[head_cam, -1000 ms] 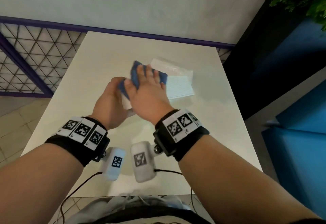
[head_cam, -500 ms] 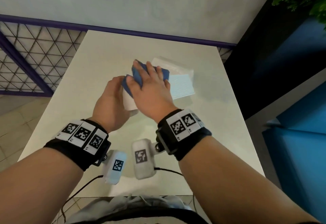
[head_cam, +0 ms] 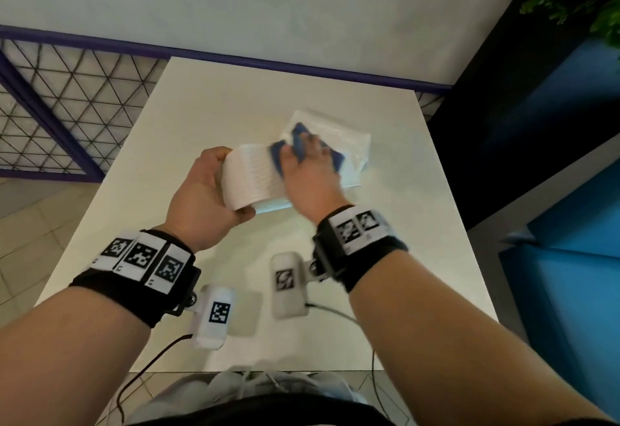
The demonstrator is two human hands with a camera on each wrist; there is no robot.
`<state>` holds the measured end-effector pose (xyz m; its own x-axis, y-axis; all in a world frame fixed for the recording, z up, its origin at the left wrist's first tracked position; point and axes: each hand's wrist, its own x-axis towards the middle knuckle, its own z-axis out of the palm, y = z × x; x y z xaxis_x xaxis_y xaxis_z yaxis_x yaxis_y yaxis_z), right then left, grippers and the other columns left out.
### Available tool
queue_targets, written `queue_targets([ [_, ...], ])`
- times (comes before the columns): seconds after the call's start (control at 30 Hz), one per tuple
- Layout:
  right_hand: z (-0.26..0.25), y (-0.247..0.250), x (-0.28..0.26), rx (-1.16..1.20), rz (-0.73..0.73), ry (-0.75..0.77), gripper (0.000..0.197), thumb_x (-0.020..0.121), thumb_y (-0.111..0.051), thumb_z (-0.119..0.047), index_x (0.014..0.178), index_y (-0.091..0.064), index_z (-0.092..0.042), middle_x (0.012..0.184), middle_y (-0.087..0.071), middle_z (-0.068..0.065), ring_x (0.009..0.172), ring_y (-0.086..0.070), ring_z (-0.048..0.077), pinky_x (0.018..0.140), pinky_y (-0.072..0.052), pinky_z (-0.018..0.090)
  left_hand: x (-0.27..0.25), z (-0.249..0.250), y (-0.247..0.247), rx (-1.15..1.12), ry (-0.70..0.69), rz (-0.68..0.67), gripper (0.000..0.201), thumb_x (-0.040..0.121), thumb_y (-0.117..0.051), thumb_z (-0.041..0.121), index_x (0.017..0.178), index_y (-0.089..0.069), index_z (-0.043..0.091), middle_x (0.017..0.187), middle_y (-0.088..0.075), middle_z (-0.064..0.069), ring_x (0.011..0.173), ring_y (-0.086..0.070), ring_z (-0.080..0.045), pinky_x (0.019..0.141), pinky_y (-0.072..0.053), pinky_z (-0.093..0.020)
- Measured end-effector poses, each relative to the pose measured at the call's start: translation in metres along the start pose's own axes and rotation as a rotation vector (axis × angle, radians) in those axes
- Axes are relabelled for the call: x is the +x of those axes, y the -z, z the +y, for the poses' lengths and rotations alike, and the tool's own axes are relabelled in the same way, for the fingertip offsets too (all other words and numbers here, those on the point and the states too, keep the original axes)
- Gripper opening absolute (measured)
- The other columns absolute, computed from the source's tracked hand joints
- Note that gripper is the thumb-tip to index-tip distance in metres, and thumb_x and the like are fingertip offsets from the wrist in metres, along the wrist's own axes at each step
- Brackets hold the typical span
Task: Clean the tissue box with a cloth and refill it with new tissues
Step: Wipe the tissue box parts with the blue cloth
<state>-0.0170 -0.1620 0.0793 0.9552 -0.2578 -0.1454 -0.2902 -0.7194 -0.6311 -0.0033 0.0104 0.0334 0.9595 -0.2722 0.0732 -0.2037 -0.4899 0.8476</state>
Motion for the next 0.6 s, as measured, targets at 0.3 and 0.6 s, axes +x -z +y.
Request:
queue_targets([
  [0.3,0.035,0.010,0.001,0.080,0.095,0.221,0.051,0.100,-0.037,-0.036,0.148,-0.029,-0.022,0.159,-0.023,0.000,0.148,-0.016,0.017,0.121,-0.013,0.037,-0.002,0.001,0.005,-0.140,-0.015,0.056,0.074,0.065,-0.080,-0.007,0.116,-0.037,0.026,0.097,-0.051,0.018,0.082,-0.051,0.018,0.064,-0.037,0.000],
  [0.6,-0.018,-0.017,-0.043,-0.047,0.088,0.355,0.057,0.098,-0.032,-0.046,0.151,-0.020,-0.027,0.161,-0.014,-0.005,0.149,-0.005,0.015,0.118,-0.003,0.037,0.004,0.009,0.000,-0.131,-0.032,-0.017,0.078,0.060,-0.084,0.006,0.122,-0.038,0.020,0.106,-0.061,-0.002,0.095,-0.063,-0.008,0.078,-0.051,-0.026],
])
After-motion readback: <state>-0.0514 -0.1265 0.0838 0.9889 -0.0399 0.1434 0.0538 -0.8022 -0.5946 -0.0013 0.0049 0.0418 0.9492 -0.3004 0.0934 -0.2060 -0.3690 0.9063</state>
